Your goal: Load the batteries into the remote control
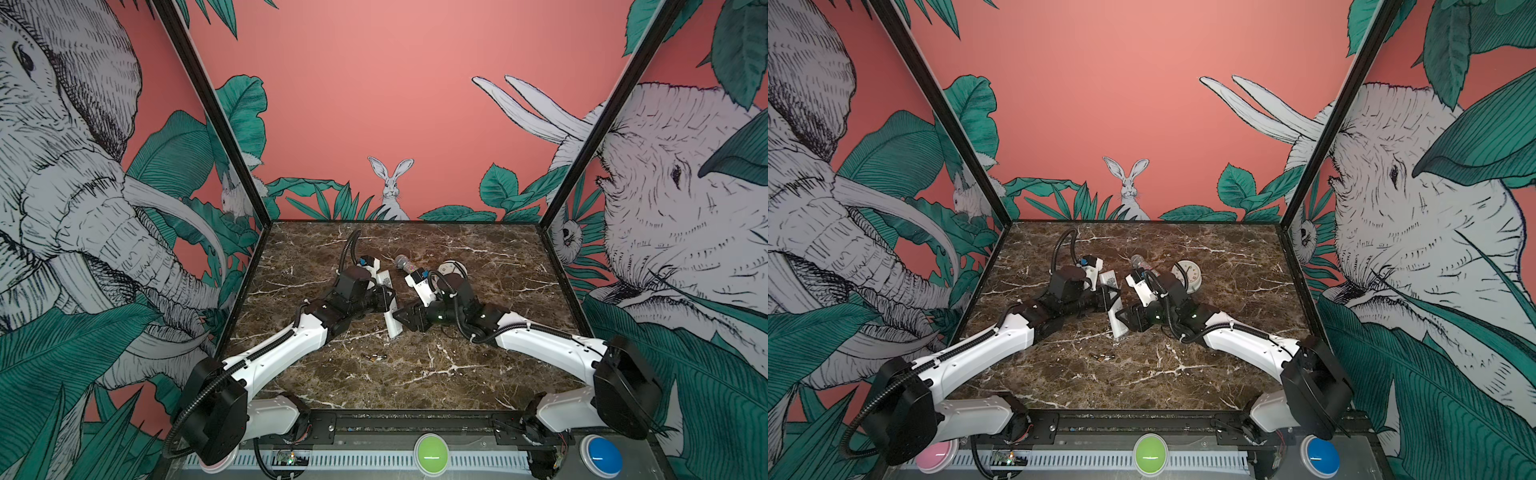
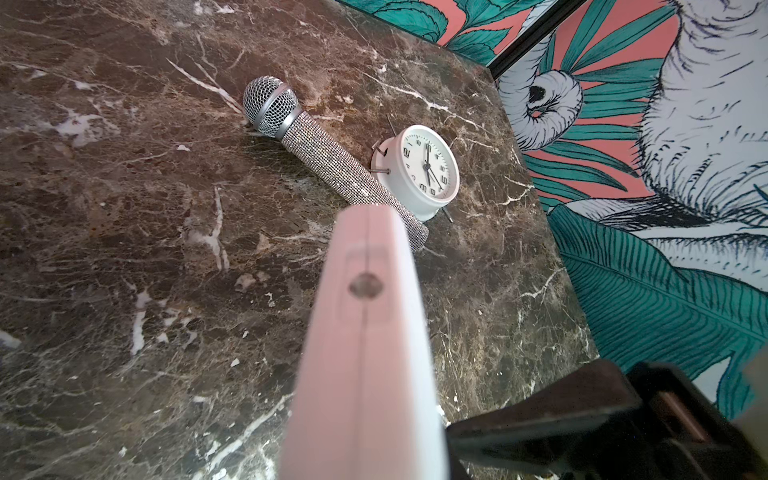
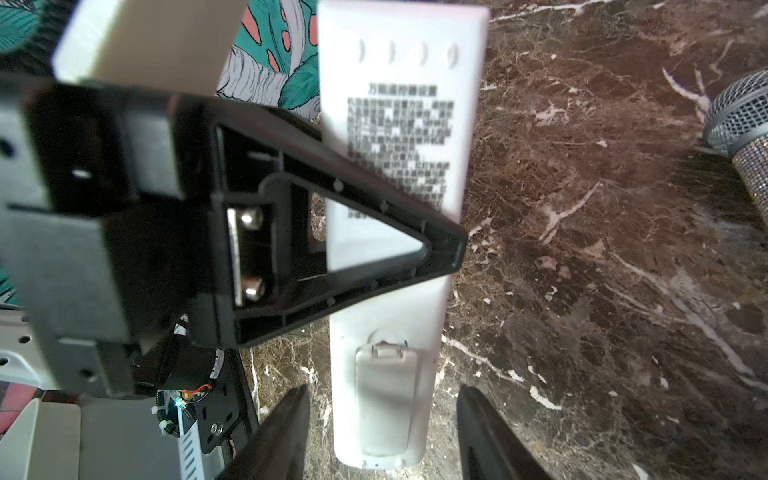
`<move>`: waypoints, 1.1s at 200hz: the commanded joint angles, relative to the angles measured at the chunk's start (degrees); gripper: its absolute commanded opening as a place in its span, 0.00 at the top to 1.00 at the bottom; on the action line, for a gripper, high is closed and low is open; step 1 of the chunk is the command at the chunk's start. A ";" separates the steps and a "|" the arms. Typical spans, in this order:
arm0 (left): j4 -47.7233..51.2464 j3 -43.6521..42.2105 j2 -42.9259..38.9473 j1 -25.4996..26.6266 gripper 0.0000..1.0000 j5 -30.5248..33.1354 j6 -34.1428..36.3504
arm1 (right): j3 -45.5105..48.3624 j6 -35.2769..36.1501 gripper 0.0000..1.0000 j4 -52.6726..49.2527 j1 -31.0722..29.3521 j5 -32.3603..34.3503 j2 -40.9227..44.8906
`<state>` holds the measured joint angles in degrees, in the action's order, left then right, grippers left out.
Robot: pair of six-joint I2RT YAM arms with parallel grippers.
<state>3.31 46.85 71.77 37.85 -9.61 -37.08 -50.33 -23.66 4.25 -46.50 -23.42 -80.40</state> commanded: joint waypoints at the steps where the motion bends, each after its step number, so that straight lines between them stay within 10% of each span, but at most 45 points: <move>1: -1.41 1.80 0.28 0.21 1.00 -1.23 0.53 | -2.42 1.01 0.39 0.48 -0.17 -0.17 -0.34; 220: -2.79 1.83 0.93 0.20 1.00 -3.87 1.34 | -5.18 1.27 0.62 -0.69 -0.09 -1.23 -6.46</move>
<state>3.51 47.64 73.52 37.71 -11.68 -35.48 -54.74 -22.46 2.26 -46.50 -24.53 -85.84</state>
